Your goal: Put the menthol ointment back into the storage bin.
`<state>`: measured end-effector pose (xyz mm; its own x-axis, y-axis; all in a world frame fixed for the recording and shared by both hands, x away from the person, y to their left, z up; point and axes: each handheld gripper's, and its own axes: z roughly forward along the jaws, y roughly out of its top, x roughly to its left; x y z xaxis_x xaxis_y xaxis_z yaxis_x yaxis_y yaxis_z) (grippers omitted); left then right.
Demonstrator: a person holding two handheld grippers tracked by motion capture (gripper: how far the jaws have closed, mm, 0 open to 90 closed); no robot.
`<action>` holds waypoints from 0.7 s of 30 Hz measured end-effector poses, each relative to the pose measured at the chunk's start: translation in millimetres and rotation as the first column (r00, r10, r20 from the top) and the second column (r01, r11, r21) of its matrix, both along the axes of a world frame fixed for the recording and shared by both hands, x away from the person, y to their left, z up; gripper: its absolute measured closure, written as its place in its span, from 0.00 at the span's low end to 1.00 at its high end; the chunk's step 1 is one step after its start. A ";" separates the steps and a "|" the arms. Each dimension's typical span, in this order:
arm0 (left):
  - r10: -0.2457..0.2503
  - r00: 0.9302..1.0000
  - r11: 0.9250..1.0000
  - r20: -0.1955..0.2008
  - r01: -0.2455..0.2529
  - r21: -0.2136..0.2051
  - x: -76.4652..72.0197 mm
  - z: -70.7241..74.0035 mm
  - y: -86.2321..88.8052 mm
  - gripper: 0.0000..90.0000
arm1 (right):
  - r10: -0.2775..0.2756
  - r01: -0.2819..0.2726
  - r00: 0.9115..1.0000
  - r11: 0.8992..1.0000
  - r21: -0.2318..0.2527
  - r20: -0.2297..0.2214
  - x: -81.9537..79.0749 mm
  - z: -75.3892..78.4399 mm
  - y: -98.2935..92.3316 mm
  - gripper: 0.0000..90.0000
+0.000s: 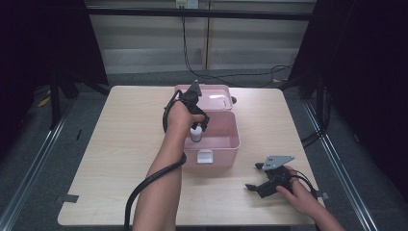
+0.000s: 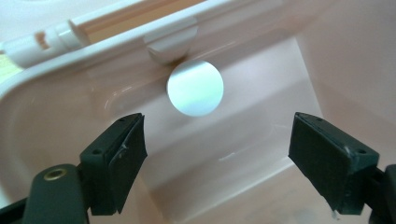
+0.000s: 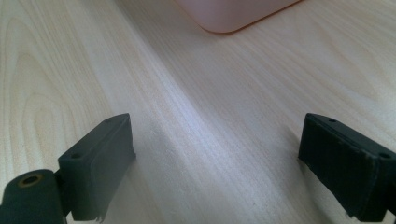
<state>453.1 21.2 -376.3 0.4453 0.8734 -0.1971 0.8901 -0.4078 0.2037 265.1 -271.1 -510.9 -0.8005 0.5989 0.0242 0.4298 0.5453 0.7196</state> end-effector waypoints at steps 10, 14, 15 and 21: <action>-0.011 1.000 1.000 0.007 0.011 -0.011 -3.0 19.9 7.6 0.21 | 0.002 -0.002 1.000 1.000 0.001 -0.001 0.1 -0.1 0.1 0.11; -0.010 1.000 1.000 0.010 0.010 -0.013 -5.9 26.5 9.2 0.21 | 0.004 -0.004 1.000 1.000 0.000 -0.001 0.1 -0.1 -0.1 0.11; -0.021 1.000 1.000 0.008 0.021 -0.010 -6.3 29.2 10.0 0.21 | 0.004 -0.004 1.000 1.000 0.000 0.000 0.1 -0.1 -0.1 0.11; -0.034 0.999 0.999 0.008 0.034 -0.012 -11.5 42.3 14.2 0.22 | 0.001 -0.001 1.000 1.000 0.000 -0.006 -0.3 0.0 0.0 0.11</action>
<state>441.6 35.4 -334.0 0.4761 0.8553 -0.2043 0.8742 -0.4351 0.2157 264.8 -271.0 -510.9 -0.8008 0.5983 0.0293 0.4340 0.5458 0.7168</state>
